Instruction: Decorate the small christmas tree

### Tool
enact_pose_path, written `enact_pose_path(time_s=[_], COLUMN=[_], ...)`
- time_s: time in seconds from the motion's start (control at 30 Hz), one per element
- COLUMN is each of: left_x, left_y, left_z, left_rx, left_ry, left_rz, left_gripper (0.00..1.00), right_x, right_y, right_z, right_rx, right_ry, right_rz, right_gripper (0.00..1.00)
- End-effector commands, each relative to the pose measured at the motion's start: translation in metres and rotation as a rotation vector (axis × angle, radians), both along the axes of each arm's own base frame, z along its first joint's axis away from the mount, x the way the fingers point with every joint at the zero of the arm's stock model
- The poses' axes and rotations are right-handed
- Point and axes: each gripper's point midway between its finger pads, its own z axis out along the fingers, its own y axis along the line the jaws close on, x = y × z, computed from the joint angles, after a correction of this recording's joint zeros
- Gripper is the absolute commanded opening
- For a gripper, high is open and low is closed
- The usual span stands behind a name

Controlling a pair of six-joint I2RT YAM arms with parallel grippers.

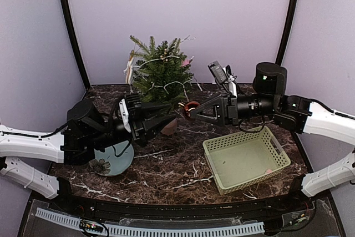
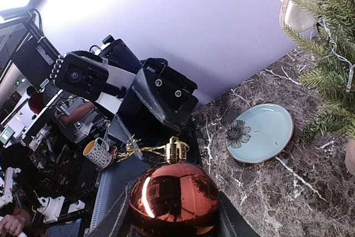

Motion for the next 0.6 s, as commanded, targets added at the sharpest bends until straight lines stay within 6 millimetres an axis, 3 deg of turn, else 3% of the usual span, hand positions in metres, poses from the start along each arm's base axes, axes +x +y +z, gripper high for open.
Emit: enact_pose_path(time_s=[0.0, 0.57], left_x=[-0.0009, 0.0027], left_y=[0.002, -0.0046], left_z=[0.0256, 0.0246], left_rx=[-0.081, -0.092], left_ry=[-0.033, -0.027], left_rz=[0.007, 0.01], left_gripper=[0.28, 0.22], right_x=[-0.0012, -0.0014], right_y=[0.004, 0.0114], right_z=[0.0124, 0.0074], right_rx=[0.048, 0.031], right_ry=[-0.022, -0.016], right_rz=[0.0, 0.003], right_gripper=[0.32, 0.32])
